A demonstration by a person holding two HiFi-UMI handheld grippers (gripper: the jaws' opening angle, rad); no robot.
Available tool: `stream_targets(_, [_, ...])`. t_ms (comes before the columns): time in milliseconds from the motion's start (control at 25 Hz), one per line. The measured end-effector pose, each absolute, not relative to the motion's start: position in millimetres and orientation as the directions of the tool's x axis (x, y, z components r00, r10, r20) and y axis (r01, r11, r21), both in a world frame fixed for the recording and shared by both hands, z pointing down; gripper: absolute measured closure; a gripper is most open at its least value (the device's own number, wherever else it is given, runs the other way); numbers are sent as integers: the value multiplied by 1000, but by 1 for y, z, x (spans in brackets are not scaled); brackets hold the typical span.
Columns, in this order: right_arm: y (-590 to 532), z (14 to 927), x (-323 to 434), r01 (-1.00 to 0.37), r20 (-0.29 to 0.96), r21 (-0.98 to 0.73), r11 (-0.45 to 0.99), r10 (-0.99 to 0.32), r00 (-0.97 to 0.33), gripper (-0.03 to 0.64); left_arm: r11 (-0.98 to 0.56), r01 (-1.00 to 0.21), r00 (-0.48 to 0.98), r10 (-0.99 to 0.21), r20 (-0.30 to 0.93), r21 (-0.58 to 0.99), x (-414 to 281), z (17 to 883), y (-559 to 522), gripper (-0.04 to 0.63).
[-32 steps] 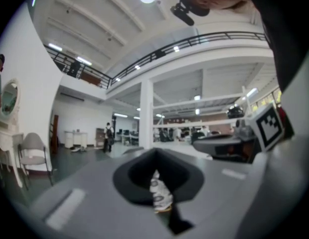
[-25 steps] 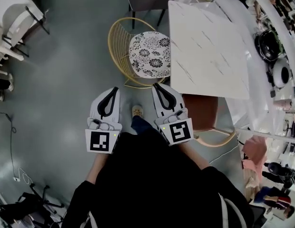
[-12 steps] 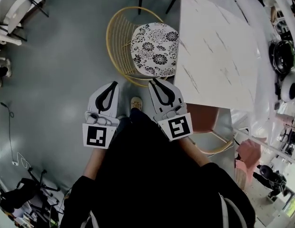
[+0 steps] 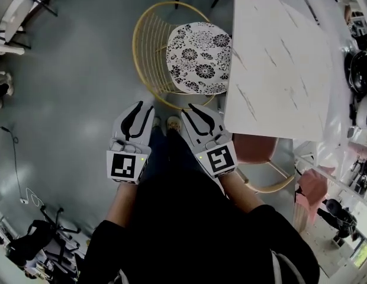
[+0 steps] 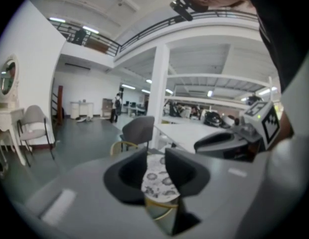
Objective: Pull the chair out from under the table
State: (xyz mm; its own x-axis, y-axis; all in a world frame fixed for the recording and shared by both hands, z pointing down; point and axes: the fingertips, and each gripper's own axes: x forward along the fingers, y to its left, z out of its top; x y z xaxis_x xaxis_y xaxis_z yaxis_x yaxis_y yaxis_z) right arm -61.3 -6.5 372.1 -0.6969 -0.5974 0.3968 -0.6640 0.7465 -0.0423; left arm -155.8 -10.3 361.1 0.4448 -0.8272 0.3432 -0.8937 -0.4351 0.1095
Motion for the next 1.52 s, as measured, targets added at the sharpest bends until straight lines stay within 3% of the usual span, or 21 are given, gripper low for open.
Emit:
stream_targets(80, [-9, 390, -68, -654, 427, -54, 755, -575, -698, 529, -435, -893, 446, -816, 367, 117, -160, 374, -16, 469])
stream_targets(640, [5, 524, -77, -598, 644, -7, 802, -453, -616, 489, -467, -871, 470, -701, 536, 153, -160, 484, -39, 407])
stream_targets(960, [4, 583, -83, -558, 730, 21, 830, -394, -558, 483, -483, -865, 454, -633, 627, 138, -159, 527, -51, 358])
stream_targets(1200, [3, 618, -84, -504, 794, 37, 863, -332, -509, 482, -410, -892, 421, -600, 680, 191, -165, 552, -63, 333])
stream_targets(1520, [-2, 638, -94, -417, 829, 83, 905, -294, -475, 501, -388, -883, 452, -544, 708, 265, -158, 564, -82, 347])
